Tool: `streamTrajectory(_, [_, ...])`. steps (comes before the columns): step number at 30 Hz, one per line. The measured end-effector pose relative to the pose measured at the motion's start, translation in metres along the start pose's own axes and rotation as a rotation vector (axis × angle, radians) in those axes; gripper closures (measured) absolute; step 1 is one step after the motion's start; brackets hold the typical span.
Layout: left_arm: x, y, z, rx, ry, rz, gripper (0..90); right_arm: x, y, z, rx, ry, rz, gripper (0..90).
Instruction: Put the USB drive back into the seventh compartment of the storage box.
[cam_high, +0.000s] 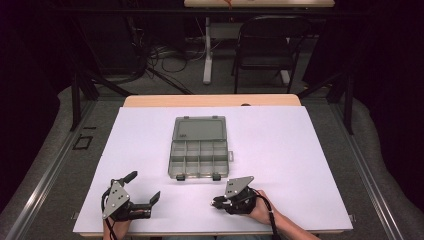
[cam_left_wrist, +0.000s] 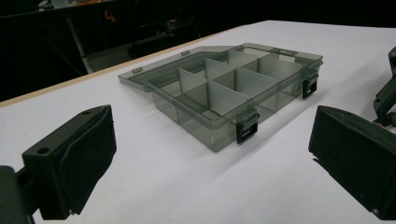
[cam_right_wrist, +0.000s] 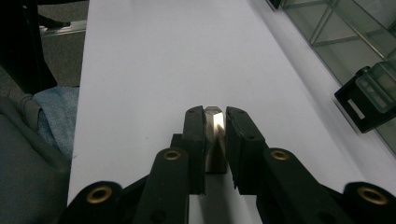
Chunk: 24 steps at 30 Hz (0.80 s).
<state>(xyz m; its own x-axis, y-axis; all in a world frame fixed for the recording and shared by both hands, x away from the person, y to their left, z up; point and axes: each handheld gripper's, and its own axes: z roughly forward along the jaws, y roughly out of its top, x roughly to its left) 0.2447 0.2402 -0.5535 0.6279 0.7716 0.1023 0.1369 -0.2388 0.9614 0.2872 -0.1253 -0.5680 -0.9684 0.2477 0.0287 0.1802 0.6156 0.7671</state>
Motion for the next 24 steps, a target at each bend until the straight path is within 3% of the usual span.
streamTrajectory(7, [0.000, 0.000, 0.000, 0.000, 0.000, 0.001, 0.9, 0.000, 0.000, -0.002, 0.003, -0.010, -0.008, 79.3])
streamTrajectory(24, [-0.001, 0.000, 0.001, 0.004, -0.003, 0.004, 1.1, 0.000, 0.007, -0.018, -0.055, -0.037, -0.015, 79.4])
